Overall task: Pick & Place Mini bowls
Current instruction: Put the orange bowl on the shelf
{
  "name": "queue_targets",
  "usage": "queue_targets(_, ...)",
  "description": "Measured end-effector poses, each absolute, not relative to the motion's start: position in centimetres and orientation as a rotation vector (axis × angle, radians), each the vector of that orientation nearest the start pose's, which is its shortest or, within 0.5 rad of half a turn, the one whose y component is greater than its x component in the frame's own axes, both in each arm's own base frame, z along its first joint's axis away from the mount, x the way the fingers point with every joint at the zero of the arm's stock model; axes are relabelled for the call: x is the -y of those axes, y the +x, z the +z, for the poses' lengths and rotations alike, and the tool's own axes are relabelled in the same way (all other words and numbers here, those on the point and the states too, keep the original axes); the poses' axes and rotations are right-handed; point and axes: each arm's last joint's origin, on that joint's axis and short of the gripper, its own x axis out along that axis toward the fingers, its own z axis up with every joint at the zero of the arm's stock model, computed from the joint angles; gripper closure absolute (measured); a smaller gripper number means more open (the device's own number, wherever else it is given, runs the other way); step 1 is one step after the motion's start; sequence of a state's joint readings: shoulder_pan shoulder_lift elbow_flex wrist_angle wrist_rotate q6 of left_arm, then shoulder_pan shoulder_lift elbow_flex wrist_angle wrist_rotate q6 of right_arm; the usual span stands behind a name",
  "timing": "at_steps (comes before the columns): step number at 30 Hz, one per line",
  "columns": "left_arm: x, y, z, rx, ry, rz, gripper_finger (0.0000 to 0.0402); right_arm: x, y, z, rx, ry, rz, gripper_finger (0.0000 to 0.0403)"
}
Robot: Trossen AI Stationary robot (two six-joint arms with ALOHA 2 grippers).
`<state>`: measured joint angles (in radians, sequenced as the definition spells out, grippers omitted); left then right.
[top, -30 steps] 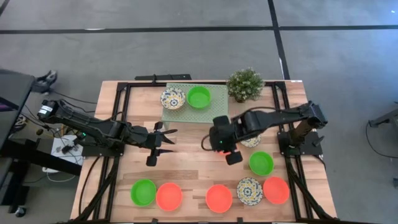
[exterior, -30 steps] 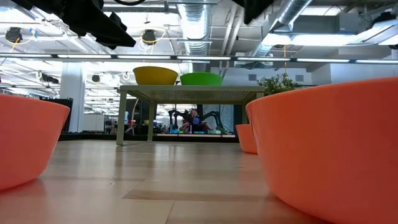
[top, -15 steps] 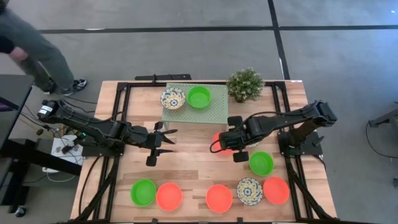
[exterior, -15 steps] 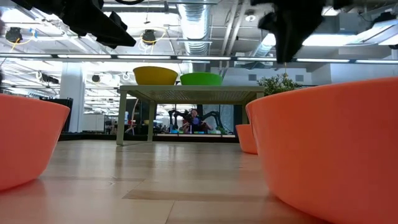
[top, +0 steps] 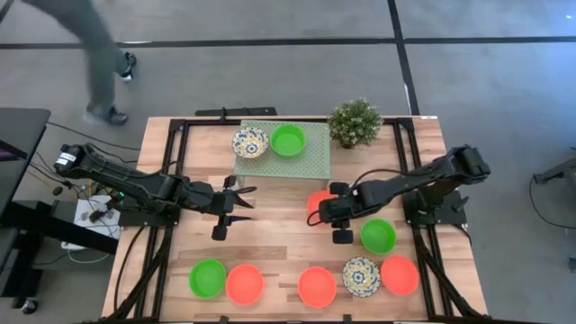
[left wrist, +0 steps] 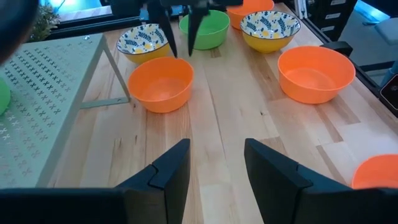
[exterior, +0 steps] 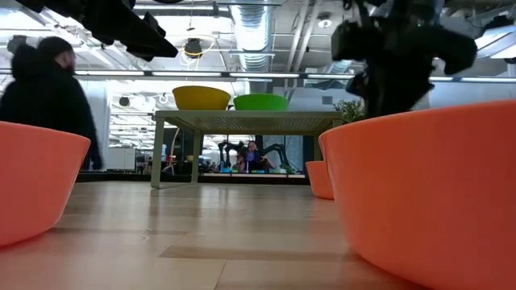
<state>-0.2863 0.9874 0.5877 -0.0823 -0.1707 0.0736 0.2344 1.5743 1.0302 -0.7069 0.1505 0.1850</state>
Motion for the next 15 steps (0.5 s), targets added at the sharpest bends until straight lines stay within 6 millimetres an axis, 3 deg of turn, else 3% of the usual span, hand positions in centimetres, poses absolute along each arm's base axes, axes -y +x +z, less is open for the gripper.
queue_targets(6, 5.4, 20.2, 24.0, -0.456, 0.180, -0.130, 0.0248, -6.4, 29.3, 17.9, -1.298, -0.079, -0.033, 0.0302)
queue_targets(15, 5.4, 20.3, 24.0, -0.449, 0.178, -0.129, 0.0248, -5.5, 29.7, 17.4, -1.318, -0.065, -0.056, 0.0302)
